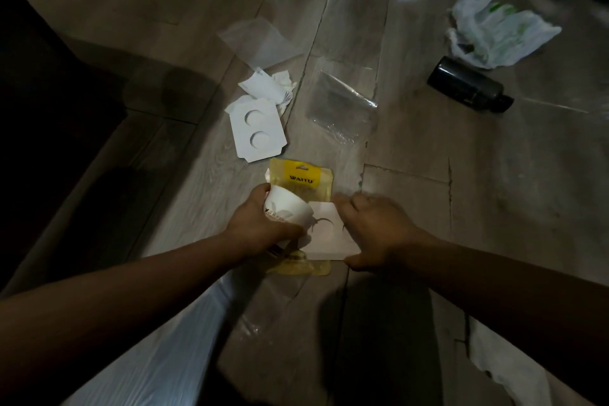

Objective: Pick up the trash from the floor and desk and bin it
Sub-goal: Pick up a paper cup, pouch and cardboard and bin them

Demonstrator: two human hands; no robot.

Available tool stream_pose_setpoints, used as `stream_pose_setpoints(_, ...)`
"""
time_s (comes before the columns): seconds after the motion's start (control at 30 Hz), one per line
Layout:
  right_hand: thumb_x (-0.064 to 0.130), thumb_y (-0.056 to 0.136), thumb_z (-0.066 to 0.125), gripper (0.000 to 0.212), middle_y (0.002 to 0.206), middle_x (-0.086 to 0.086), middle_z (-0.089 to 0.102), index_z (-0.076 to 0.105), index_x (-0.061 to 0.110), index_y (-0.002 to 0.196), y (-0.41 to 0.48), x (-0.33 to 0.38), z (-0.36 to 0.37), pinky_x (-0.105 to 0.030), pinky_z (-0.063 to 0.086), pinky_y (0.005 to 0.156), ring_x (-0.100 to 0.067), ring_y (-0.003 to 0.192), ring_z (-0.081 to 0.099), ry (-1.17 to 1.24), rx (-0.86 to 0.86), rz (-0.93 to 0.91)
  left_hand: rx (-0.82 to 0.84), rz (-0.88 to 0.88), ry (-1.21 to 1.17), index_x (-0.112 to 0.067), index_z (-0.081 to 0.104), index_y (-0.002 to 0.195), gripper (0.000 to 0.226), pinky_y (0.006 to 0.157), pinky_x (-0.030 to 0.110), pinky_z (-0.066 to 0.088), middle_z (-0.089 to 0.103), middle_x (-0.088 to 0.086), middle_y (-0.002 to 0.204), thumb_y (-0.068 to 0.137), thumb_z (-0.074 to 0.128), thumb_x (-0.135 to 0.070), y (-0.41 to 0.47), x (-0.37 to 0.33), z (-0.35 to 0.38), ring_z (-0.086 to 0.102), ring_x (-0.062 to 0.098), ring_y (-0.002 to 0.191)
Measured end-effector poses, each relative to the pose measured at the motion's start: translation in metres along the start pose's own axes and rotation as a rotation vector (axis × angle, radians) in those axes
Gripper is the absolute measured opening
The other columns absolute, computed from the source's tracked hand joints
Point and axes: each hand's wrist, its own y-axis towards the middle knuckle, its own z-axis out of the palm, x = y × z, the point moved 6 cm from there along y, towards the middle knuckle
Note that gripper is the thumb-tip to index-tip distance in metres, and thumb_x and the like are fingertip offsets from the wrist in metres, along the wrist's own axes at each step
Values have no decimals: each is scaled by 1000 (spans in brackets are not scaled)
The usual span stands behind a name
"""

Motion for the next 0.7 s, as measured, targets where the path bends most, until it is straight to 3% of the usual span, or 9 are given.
stream_pose_setpoints(0.13,65,51,70,105,124,-4,47,25,26,138,-5,0,3,-38,41,93,-21,106,47,-71,60,-3,-15,25,-2,-25,32,140,95,80,39,56,56,4,120,62,86,-28,-7,4,-7,58,23,101)
stream_pose_setpoints(0.27,66,46,70,100,120,5,50,33,30,131,-26,-13,-11,-24,42,79,-9,96,43,108,61,117,17,22,33,-25,26,144,102,82,42,56,54,5,124,62,86,-31,-16,9,-8,58,25,104)
stream_pose_setpoints(0.43,64,50,75,113,129,5,44,18,32,142,-83,-33,-19,-24,44,79,-8,99,40,321,66,288,102,62,27,-29,31,139,93,67,32,56,56,-7,104,64,86,-25,-38,3,4,60,19,94)
stream_pose_setpoints(0.5,60,53,77,115,129,4,43,14,32,146,-105,-37,-19,-26,46,83,-10,102,42,356,69,348,167,92,44,-29,36,135,88,68,36,58,57,-7,104,63,86,-22,-49,-1,16,61,20,95)
stream_pose_setpoints(0.7,53,56,81,105,126,2,48,25,30,142,-175,-61,-7,-28,45,86,-14,104,48,424,47,593,380,159,160,-29,38,135,97,54,33,58,62,-2,106,53,89,-30,-79,-21,62,67,19,86)
